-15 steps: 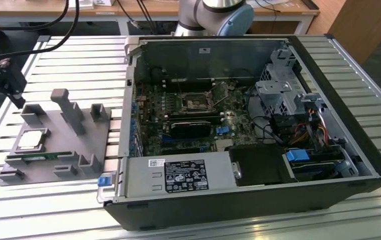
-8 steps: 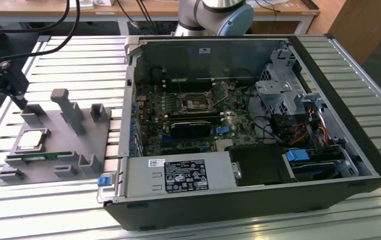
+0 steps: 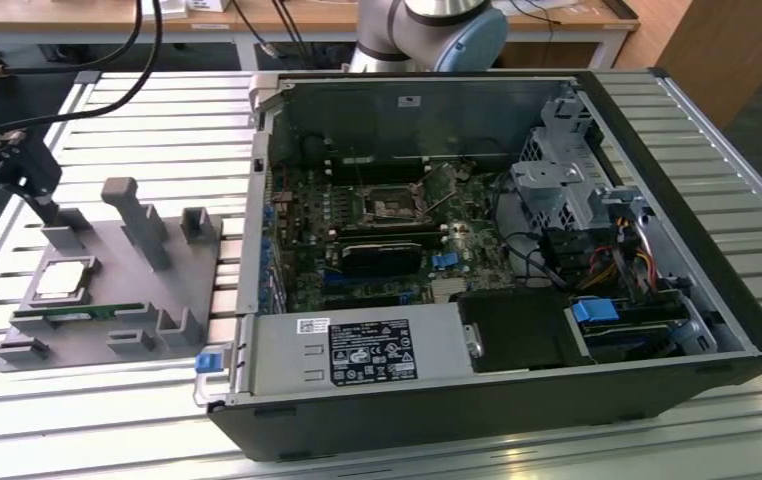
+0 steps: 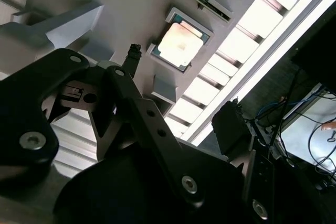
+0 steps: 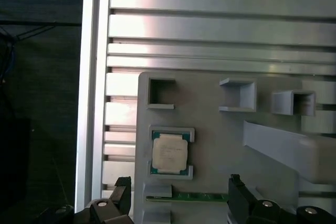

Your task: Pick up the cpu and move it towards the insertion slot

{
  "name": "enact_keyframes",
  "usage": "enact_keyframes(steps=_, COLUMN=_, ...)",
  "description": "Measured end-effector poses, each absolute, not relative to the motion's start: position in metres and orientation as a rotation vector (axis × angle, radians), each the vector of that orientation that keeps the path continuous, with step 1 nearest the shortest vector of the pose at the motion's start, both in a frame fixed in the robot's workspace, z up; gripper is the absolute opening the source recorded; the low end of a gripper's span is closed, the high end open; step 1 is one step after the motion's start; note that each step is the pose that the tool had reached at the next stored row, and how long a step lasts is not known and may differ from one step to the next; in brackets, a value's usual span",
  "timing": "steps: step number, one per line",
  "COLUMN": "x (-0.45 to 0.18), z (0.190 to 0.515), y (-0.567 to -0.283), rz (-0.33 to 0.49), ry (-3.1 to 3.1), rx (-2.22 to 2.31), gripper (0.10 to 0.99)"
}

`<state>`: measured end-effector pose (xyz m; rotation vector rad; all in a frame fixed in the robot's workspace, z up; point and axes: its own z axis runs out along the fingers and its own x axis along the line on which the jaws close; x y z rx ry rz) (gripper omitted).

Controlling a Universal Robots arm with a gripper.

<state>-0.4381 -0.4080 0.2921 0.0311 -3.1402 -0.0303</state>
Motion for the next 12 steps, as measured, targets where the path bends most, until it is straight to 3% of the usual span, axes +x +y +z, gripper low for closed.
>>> enact_keyframes(steps=12, x=-0.438, z=0.279, y=-0.409, rz=-0.030, ry=-3.139, rx=0.064, gripper=0.824)
